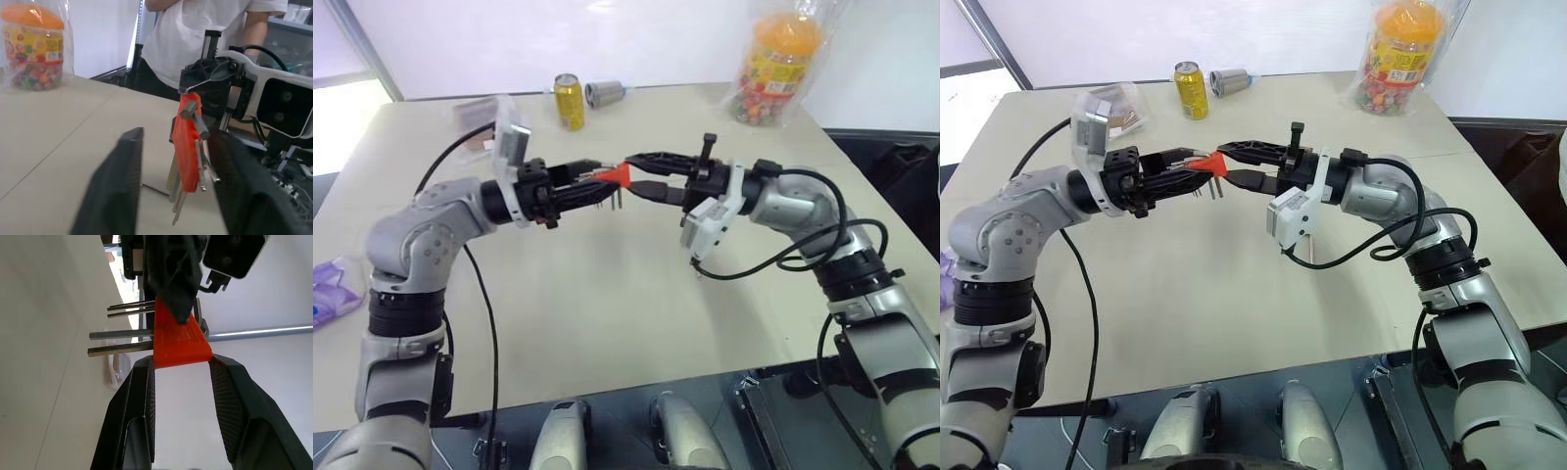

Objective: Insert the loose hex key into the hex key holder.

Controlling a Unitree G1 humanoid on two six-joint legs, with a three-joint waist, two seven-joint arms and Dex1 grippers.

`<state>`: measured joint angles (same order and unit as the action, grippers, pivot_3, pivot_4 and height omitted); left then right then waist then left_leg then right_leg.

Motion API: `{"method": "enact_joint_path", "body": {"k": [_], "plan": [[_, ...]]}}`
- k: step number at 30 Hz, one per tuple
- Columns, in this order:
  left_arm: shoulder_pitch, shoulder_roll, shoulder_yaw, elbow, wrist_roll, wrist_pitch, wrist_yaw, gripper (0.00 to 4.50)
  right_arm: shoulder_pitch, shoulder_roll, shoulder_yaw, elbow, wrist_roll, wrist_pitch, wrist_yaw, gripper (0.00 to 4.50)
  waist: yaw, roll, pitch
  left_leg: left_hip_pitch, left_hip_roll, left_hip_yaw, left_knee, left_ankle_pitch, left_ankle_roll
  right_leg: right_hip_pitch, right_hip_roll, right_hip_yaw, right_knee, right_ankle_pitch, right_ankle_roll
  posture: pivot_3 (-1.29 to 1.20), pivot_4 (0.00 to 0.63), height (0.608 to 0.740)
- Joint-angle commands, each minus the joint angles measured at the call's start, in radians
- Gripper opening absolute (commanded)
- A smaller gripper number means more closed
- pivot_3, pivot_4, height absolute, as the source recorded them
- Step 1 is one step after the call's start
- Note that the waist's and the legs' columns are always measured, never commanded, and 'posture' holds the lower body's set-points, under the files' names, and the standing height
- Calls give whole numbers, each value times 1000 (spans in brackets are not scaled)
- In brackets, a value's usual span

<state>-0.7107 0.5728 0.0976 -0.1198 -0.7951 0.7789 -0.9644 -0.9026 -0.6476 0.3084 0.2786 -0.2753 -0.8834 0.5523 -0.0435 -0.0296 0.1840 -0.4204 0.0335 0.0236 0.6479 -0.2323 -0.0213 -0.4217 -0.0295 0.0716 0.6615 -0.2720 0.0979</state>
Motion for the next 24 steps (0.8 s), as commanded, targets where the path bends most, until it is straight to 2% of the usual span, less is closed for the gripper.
{"method": "enact_joint_path", "body": {"k": [1, 15, 16, 18, 21, 24], "plan": [[-13, -5, 5, -10, 5, -21, 0, 22, -3, 5, -35, -43, 36, 7, 5, 1056, 0, 0, 0, 0, 0, 0, 0, 0, 0, 0, 0, 0, 0, 0, 0, 0, 150, 740], [-18, -16, -2, -19, 16, -21, 10, 22, 18, 10, -36, -80, 75, 65, 49, 1056, 0, 0, 0, 0, 0, 0, 0, 0, 0, 0, 0, 0, 0, 0, 0, 0, 150, 740], [-18, -16, -2, -19, 16, -21, 10, 0, 19, 10, -36, -83, 77, 67, 52, 2082, 0, 0, 0, 0, 0, 0, 0, 0, 0, 0, 0, 0, 1, 0, 0, 0, 150, 740], [-18, -17, -2, -21, 17, -21, 10, 0, 21, 12, -37, -87, 79, 69, 57, 2834, 0, 0, 0, 0, 0, 0, 0, 0, 0, 0, 0, 0, 1, 0, 0, 0, 150, 740], [-16, -18, -4, -23, 17, -22, 11, 0, 24, 12, -40, -92, 77, 65, 62, 4405, 0, 0, 0, 0, 0, 0, 0, 0, 0, 0, 0, 0, 1, 0, 0, 0, 150, 740], [-12, -18, -5, -25, 22, -27, 11, 0, 39, -6, -34, -95, 91, 93, 98, 4459, 1, 0, 0, 0, 0, 0, 0, 0, 0, 0, 0, 0, 1, 0, 0, 0, 150, 740]]}}
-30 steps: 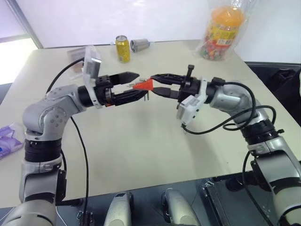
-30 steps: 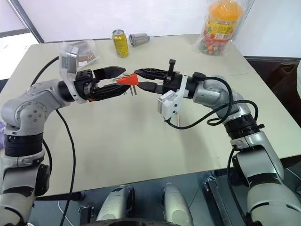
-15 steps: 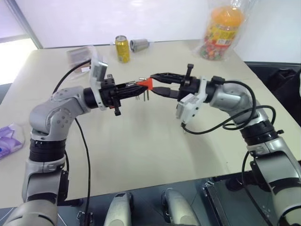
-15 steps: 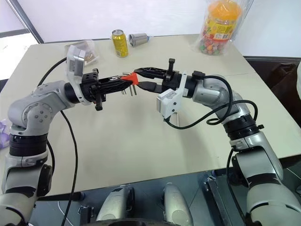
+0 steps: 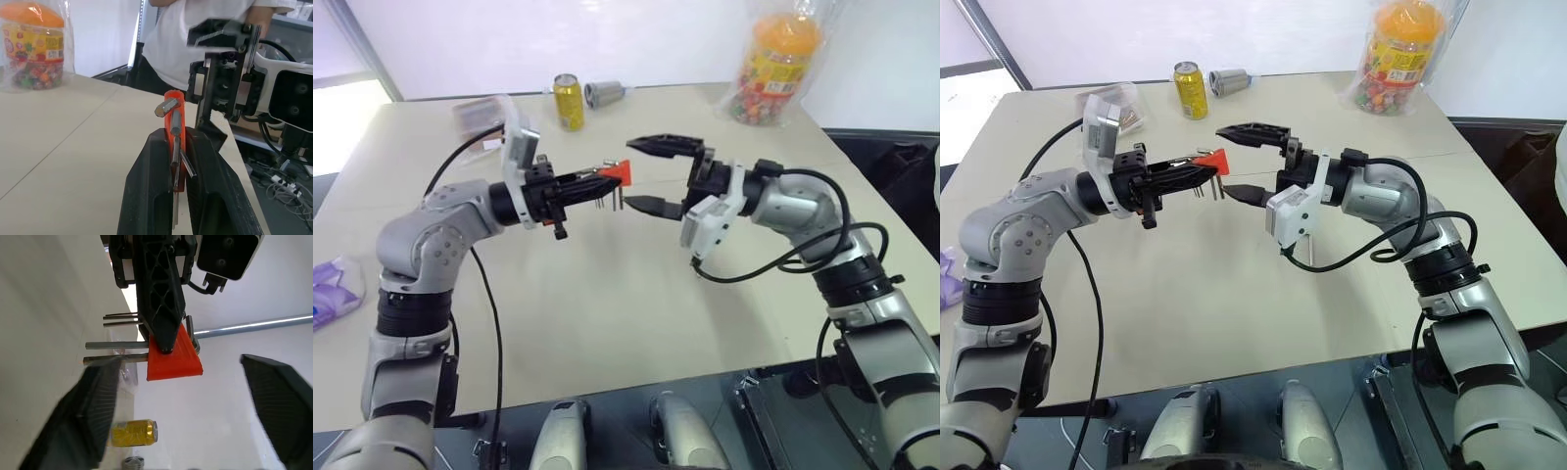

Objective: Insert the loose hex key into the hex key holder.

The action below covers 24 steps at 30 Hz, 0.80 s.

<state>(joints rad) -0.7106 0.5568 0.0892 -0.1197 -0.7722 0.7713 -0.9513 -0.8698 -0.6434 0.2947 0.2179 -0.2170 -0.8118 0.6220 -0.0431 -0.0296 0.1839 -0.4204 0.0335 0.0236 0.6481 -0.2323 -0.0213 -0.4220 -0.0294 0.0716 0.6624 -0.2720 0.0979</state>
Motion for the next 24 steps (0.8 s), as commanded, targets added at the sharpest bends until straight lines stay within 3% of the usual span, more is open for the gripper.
{"method": "enact_joint_path", "body": {"k": [1, 3, 5, 10, 12, 18, 24], "plan": [[-9, 1, 5, -27, 3, -22, 0, 0, 19, -22, -15, -34, 52, 68, 65, 4459, 1, 0, 0, 0, 0, 0, 0, 0, 0, 0, 0, 0, 0, 0, 0, 0, 150, 740], [-3, 5, 7, -28, 12, -29, 2, 0, 42, -37, -14, -39, 85, 159, 126, 4459, 3, 0, 0, 0, 0, 0, 0, 0, 0, 0, 0, 0, 0, 0, 0, 0, 150, 740], [7, 11, 12, -34, 18, -35, 6, 0, 81, -34, -47, -71, 146, 420, 173, 4459, 2, 0, 0, 0, 0, 0, 0, 0, 0, 0, 0, 0, 0, 0, 0, 0, 150, 740], [46, 25, 20, -62, 40, -56, 22, 0, 109, -22, -96, -239, 288, 1322, 229, 4459, 3, 0, 0, 0, 1, 0, 1, 0, 0, 0, 0, 0, 2, 0, 0, 0, 150, 740], [59, 24, 21, -72, 42, -60, 27, 0, 99, -29, -87, -296, 319, 1568, 246, 4459, 3, 0, 0, 0, 1, -1, 1, 0, 0, -1, 0, 0, 2, 0, 0, 0, 150, 740], [75, 20, 28, -94, 38, -61, 53, 0, 100, 8, -94, -346, 354, 1868, 178, 4459, 3, 0, 0, -1, 0, 0, 1, 0, 0, -2, 0, 0, 2, 0, 0, 0, 150, 740], [86, 20, 31, -106, 33, -61, 70, 0, 136, 10, -55, -339, 340, 1964, 110, 4459, 4, 0, 0, -3, 0, 0, 1, 0, 0, -3, 0, 0, 2, 0, 0, 0, 150, 740]]}}
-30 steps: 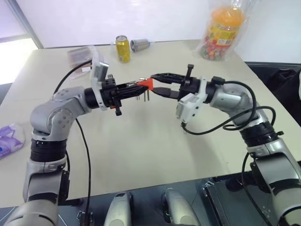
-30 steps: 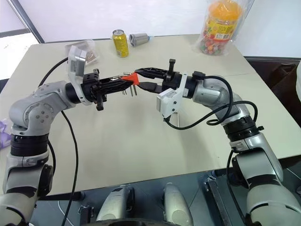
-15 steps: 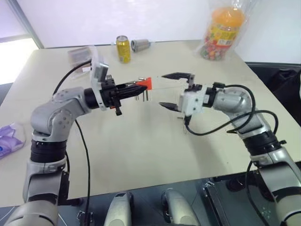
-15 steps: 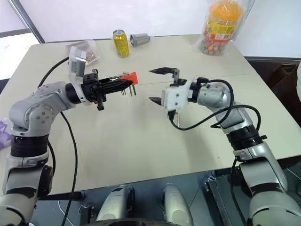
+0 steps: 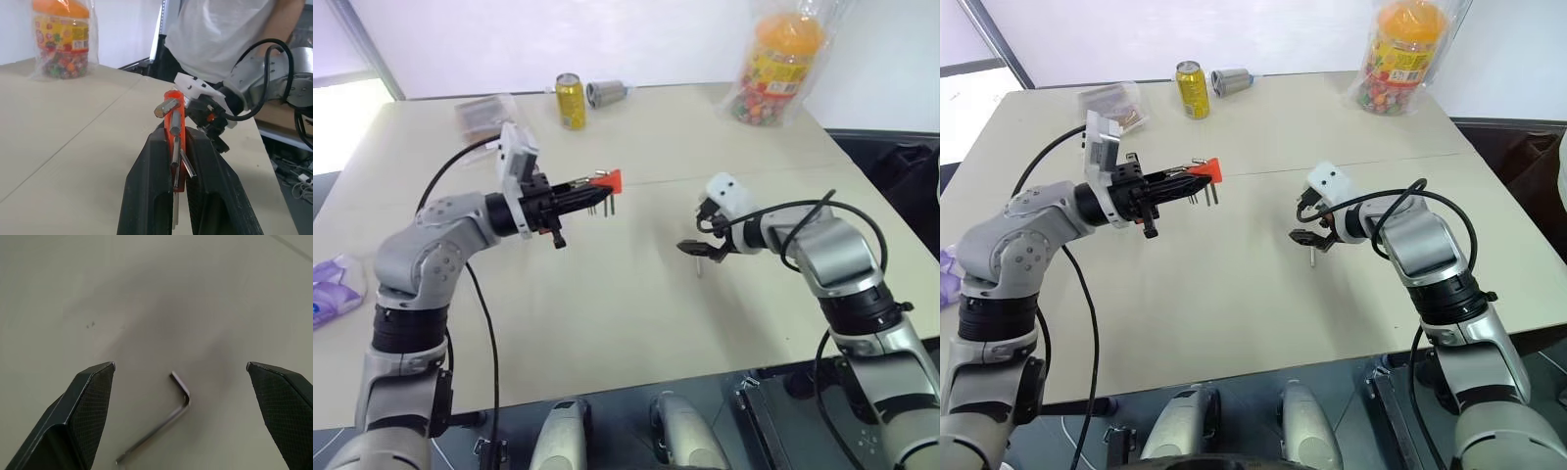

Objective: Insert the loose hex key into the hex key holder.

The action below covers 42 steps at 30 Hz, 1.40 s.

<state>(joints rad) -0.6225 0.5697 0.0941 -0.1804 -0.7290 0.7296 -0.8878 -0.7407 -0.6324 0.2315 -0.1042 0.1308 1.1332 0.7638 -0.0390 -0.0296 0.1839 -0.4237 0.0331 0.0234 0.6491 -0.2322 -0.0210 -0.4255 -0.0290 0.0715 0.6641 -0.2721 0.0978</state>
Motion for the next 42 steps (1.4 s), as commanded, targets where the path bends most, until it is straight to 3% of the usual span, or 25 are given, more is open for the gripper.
{"method": "enact_joint_path", "body": {"k": [1, 13, 16, 22, 28, 38, 42], "plan": [[0, 7, 26, -48, -11, -19, 9, 0, 12, -1, 10, -11, -9, 22, -41, 4459, 0, 0, 0, 0, 0, 0, 0, 0, 0, 0, 0, 0, 0, 0, 0, 0, 150, 740], [4, 7, 28, -59, -10, -15, 35, 0, 20, 61, 31, 103, -18, 56, -143, 4459, -6, -1, -1, 0, 0, 0, 0, 0, 0, -1, 1, 0, 0, 0, 0, 0, 150, 740], [7, 10, 31, -60, -9, -16, 41, 0, 11, 85, 26, 133, -18, 57, -159, 3261, -6, -1, -1, 0, 0, 0, 0, 0, 0, -1, 2, 0, 1, 0, 0, 0, 150, 740], [12, 10, 35, -65, -10, -18, 57, 0, 8, 112, 26, 147, -11, 66, -171, 89, -4, -2, -2, 0, 0, -1, 1, 0, 0, 0, 2, 0, 0, 0, 0, 0, 150, 740], [11, 5, 34, -60, -6, -27, 63, 0, 28, 106, 13, 116, -3, 20, -169, 32, -3, -3, -3, 0, 0, -1, 1, 0, 0, 0, 1, 0, 0, 0, 0, 0, 150, 740], [-9, -33, 17, -26, 7, -44, 87, 0, 1, 234, -170, 61, -78, -853, -394, 32, -6, -1, -1, -1, 0, 0, -1, 0, 0, -3, 2, 0, 1, 0, 0, 0, 150, 740], [-20, -45, 9, -18, 13, -46, 90, 0, -10, 306, -194, 14, -60, -1013, -420, 32, -4, -1, -1, -2, 1, 0, -2, 0, 0, -3, 1, 0, 0, 0, 0, 0, 150, 740]]}}
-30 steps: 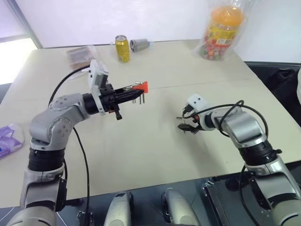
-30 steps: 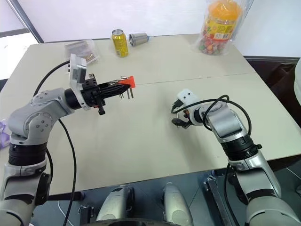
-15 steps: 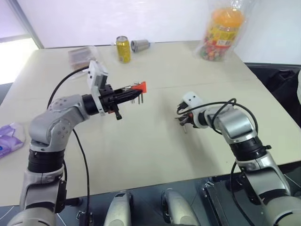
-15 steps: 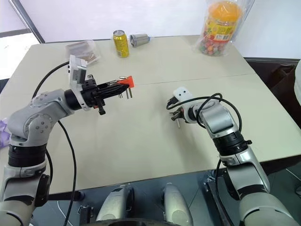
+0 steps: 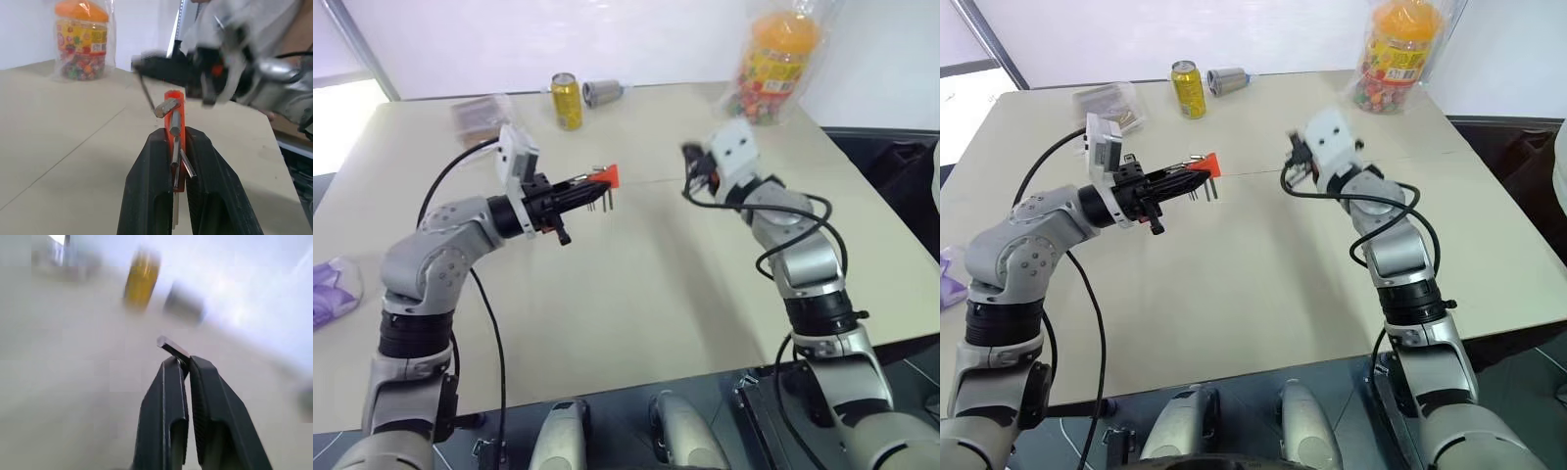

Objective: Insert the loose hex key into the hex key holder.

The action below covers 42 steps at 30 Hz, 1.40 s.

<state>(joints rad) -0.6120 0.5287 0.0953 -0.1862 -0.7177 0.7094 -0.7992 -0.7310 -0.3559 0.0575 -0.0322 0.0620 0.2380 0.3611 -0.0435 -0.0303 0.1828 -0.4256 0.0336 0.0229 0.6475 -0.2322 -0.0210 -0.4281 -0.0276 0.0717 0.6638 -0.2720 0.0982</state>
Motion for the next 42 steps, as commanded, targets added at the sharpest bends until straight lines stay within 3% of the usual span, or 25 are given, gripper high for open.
{"method": "enact_joint_path", "body": {"k": [1, 17, 42], "plan": [[-32, -6, 7, -11, 3, -26, 0, 0, -23, 38, -17, -67, 4, -150, -17, 32, 1, 0, 0, 0, 0, 0, 0, 0, 0, 0, 0, 0, 0, 0, 0, 0, 150, 740], [-66, -18, -8, 19, 39, -53, -31, 0, -65, 147, 60, -124, 47, -204, 79, 32, 1, 0, 0, 0, 0, 0, 0, 0, 0, 0, -1, 0, 1, 0, 0, 0, 150, 740], [-76, -32, -4, 30, 50, -54, -40, 0, -29, 144, 80, -183, 61, -127, 148, 32, 1, 0, 0, 0, 0, 0, 1, 0, 0, 0, -1, -1, 1, 0, 0, 0, 150, 740]]}}
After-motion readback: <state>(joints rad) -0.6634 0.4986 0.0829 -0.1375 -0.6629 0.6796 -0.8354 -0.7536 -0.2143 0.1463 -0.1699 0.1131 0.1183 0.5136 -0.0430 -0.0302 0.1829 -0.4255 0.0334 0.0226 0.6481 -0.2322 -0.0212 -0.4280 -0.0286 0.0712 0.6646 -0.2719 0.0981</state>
